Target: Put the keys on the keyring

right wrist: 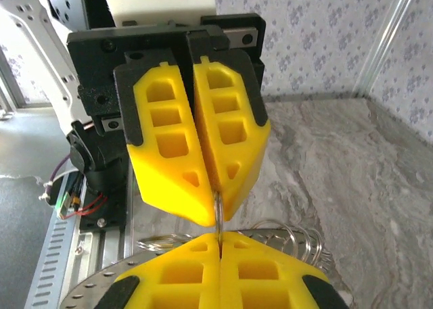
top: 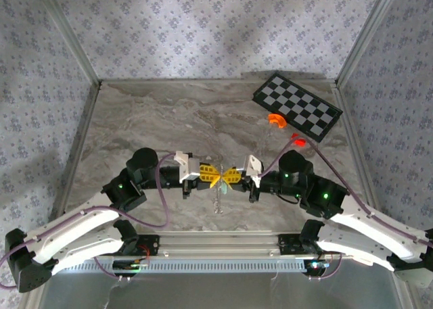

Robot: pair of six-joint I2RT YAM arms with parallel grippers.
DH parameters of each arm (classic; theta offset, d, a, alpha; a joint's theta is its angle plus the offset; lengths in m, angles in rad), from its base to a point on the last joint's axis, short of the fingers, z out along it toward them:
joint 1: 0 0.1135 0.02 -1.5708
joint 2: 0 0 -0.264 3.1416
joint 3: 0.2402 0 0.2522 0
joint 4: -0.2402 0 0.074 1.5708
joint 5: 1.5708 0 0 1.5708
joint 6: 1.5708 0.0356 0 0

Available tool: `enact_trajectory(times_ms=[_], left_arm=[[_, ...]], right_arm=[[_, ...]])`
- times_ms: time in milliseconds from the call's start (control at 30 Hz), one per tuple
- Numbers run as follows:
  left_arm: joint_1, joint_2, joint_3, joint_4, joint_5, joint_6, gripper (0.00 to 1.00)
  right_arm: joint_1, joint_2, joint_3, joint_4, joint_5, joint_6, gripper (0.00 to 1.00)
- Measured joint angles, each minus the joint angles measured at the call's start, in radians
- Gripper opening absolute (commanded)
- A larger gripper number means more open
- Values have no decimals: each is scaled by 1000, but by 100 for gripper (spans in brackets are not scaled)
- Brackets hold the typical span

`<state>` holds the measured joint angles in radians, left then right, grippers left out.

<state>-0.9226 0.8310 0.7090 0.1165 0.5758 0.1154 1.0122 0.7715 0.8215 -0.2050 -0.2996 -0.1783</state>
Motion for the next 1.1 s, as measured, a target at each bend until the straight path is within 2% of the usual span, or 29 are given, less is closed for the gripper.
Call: enact_trajectory(times_ms=[267,467,867,1100], left_arm=[[0,-11,110,-248,-101,90,25],[0,-9,135,-327,-121,120,28],[-14,43,142,-351,-128,126,30],[-16,76,152,-348,-145,138,24]], right_arm=[[0,54,63,-129,57,-42,0],[0,79,121,-196,61,-69,0],[15,143,166,-267,68,-86,0],[27,154,182,-279,74,-97,0]])
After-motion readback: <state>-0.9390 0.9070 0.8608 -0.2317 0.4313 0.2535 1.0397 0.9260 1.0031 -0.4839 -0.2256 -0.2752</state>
